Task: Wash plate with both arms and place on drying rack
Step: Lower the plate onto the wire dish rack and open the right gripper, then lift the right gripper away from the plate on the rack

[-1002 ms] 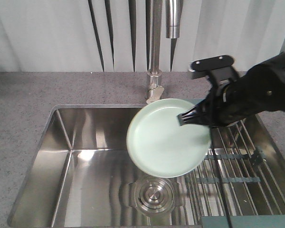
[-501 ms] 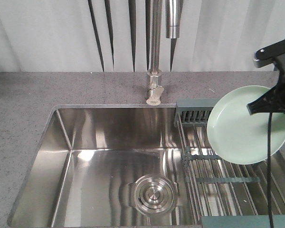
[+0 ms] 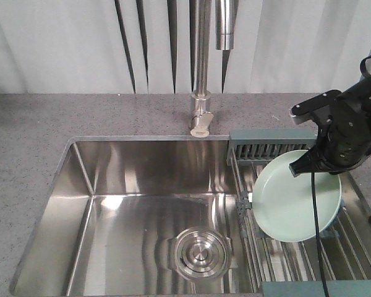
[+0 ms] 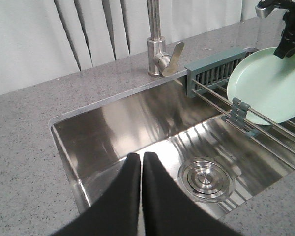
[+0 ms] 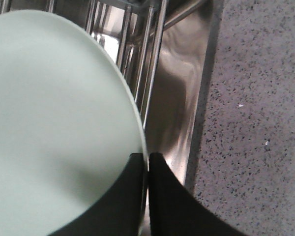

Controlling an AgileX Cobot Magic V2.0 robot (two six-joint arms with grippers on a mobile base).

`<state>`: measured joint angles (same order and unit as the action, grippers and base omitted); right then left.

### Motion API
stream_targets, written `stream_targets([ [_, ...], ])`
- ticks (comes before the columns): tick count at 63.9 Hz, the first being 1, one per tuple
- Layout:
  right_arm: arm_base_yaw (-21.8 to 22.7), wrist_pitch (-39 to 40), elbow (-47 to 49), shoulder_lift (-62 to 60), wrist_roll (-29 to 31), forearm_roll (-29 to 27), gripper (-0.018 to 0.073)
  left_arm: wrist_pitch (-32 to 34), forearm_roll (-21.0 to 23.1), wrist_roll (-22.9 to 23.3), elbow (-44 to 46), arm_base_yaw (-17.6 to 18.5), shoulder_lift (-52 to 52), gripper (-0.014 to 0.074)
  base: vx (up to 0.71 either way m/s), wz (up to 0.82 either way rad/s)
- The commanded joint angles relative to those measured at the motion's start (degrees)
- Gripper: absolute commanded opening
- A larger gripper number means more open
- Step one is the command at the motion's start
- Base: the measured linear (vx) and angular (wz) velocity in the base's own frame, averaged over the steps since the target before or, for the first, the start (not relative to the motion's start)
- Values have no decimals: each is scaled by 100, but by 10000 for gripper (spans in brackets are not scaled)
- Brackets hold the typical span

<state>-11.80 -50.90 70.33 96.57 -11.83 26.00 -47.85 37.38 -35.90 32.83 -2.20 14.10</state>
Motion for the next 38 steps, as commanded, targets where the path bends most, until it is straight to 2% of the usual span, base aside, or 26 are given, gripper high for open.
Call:
stream_targets([
  [1,15,158,167,-222,131,94,78,315,187,34,124,-2,85,-6,0,0],
  [9,15,159,167,-222,131,140,214,315,187,34,124,-2,85,-6,0,0],
  [21,15,30,167,-222,104,456,499,315,187,34,124,-2,85,-6,0,0],
  [24,15,-11,167,-222,77,537,547,315,187,34,124,-2,85,-6,0,0],
  [30,15,-142,167,-237,10,648,599,315,187,34,124,-2,85,-6,0,0],
  [38,15,-175,167,-387,86,638,573,315,187,34,124,-2,85,-6,0,0],
])
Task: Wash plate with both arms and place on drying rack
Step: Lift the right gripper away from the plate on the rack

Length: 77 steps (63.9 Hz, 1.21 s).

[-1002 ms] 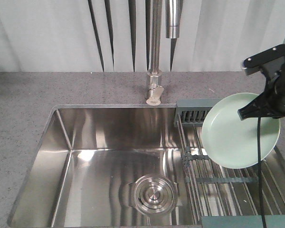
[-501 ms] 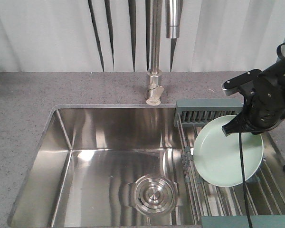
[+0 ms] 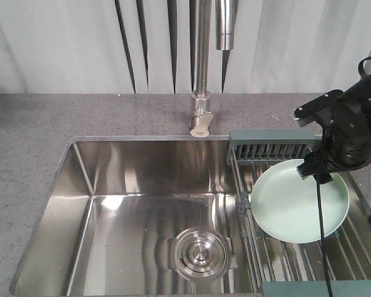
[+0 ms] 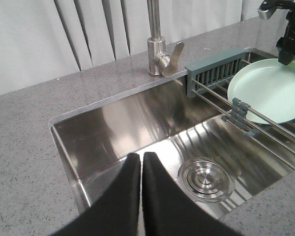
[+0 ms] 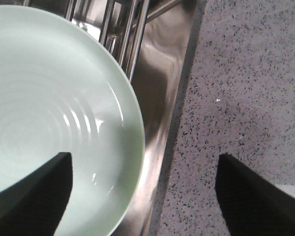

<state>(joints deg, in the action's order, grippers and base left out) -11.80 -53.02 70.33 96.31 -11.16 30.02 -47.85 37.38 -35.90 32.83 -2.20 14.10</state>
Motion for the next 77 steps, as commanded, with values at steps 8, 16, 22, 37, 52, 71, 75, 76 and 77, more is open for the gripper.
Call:
stream_targets([
  [8,15,145,167,-829,195,-21,447,315,192,34,124,-2,85,-6,0,0],
  [16,15,259,151,-1538,463,-655,169,315,192,39,124,-2,92,-6,0,0],
  [22,15,414,16,-2202,800,-1142,-17,330,192,126,124,-2,92,-6,0,0],
  [37,15,1467,-1557,-4203,1574,-2335,-10,407,192,389,124,-2,92,-6,0,0],
  [52,15,2274,-3827,-6373,1713,-2805,-6,1052,318,997,144,-2,211,-6,0,0],
  [71,15,2436,-4925,-8483,1713,-2794,-2,1733,1342,793,575,-2,2106,-6,0,0],
  [75,15,2373,-5004,-8636,1713,-2780,-2,1824,1730,431,788,-2,2589,-6,0,0],
  [76,15,2372,-5023,-8650,1713,-2771,-2,1822,1879,303,868,-2,2752,-6,0,0],
  [77,15,2372,-5032,-8670,1713,-2771,-2,1822,1987,211,921,-2,2926,-6,0,0],
])
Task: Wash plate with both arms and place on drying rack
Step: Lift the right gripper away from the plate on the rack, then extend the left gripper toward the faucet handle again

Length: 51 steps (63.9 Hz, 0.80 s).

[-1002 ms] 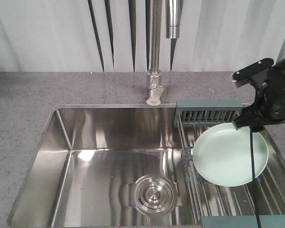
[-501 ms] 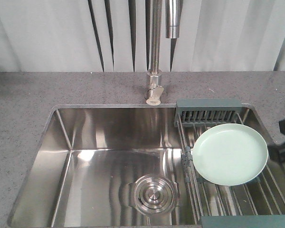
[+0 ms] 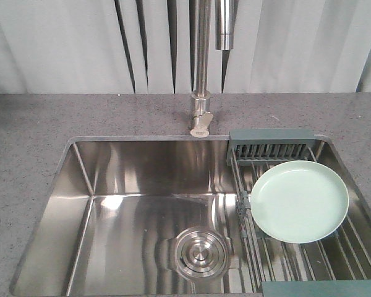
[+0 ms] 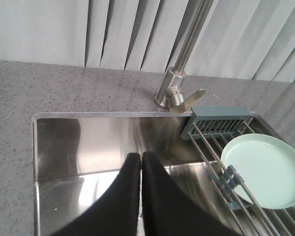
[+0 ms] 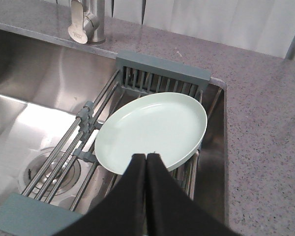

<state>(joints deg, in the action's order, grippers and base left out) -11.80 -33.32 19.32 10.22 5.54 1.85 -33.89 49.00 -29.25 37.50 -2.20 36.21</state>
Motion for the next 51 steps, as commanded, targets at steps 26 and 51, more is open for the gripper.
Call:
stream_targets([
  [26,15,442,53,-68,26,40,-2,-1599,4872,-2946,1726,428,4373,-6,0,0],
  [51,15,437,53,-68,26,40,-2,-1446,5349,-2912,3365,1986,6809,-6,0,0],
])
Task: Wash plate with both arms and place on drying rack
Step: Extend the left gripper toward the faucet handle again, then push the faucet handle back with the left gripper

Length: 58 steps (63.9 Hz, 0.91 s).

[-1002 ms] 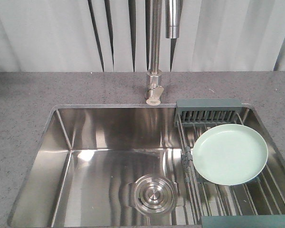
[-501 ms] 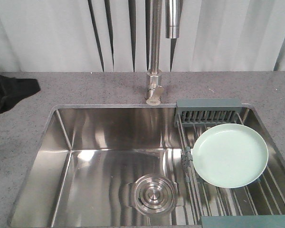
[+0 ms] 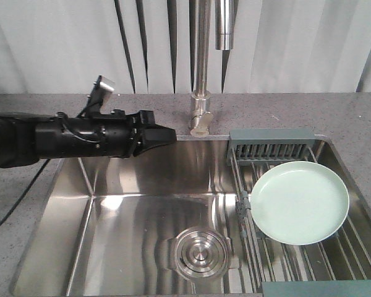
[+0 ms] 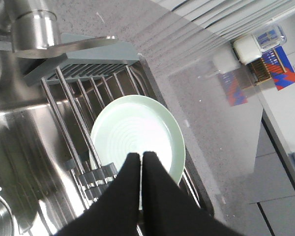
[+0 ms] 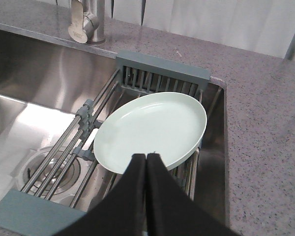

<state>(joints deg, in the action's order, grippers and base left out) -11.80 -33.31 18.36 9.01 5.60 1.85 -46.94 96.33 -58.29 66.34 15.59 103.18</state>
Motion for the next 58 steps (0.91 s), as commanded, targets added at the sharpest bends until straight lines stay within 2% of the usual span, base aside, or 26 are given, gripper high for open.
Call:
stream_targets([
  [1,15,435,150,54,21,40,-2,-140,617,11,572,236,172,-6,0,0],
  [8,15,435,150,54,21,40,-2,-28,617,243,1070,469,635,-6,0,0],
  [19,15,435,150,54,21,40,-2,188,617,293,1752,683,1234,-6,0,0],
  [32,15,435,150,54,21,40,-2,406,617,479,2425,730,1769,-6,0,0],
  [58,15,435,150,54,21,40,-2,757,617,484,3352,730,2263,-6,0,0],
])
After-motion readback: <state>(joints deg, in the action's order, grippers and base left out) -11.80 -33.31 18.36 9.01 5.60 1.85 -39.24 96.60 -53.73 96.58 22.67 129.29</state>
